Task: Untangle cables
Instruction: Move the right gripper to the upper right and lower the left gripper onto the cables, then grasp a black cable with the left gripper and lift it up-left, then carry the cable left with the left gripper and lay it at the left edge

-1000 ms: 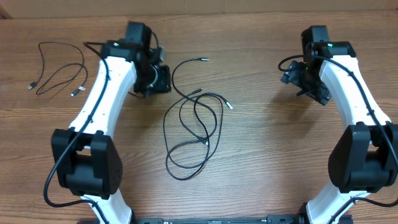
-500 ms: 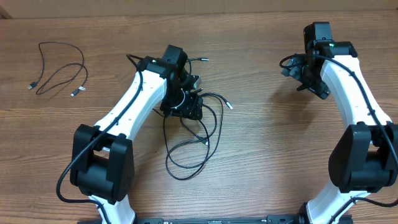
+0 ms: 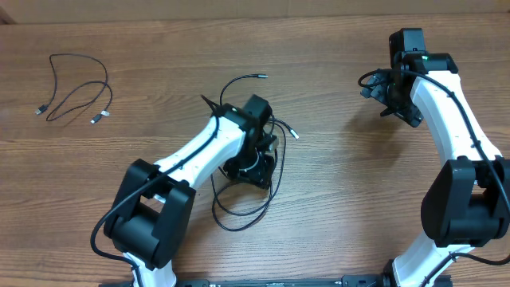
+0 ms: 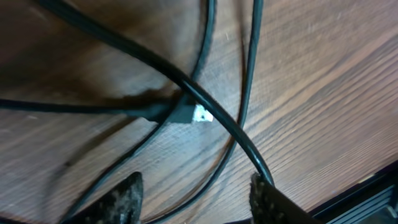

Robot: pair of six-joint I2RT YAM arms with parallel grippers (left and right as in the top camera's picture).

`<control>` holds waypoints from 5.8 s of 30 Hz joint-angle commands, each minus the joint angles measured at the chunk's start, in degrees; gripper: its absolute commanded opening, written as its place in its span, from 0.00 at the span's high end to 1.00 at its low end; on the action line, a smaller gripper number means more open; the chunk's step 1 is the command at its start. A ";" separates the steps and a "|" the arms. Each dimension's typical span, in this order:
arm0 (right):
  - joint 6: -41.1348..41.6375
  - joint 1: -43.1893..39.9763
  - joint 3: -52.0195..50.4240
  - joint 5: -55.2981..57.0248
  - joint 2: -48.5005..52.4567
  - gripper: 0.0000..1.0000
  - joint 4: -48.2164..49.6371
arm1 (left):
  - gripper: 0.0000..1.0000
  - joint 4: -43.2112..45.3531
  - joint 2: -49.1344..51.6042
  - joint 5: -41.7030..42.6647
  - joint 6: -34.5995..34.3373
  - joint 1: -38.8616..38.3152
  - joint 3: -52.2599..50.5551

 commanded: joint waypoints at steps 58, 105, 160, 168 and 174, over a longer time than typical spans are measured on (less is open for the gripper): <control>-0.26 -0.09 -0.31 0.61 -0.85 0.00 0.22 | 0.14 1.64 -0.79 -13.84 9.05 -3.13 -2.32; -0.26 -0.09 -0.31 0.61 -0.87 0.00 0.22 | 0.96 -8.70 -7.54 -26.51 7.43 -3.10 24.83; -0.26 -0.09 -0.31 0.61 -0.85 0.00 0.22 | 0.96 -2.73 -1.88 -35.63 -3.06 50.23 38.14; -0.26 -0.09 -0.31 0.61 -0.87 0.00 0.22 | 0.96 -6.86 4.48 -35.67 -4.46 50.58 38.12; -0.26 -0.09 -0.31 0.61 -0.87 0.00 0.22 | 0.96 -8.81 9.57 -36.28 -4.52 50.64 38.14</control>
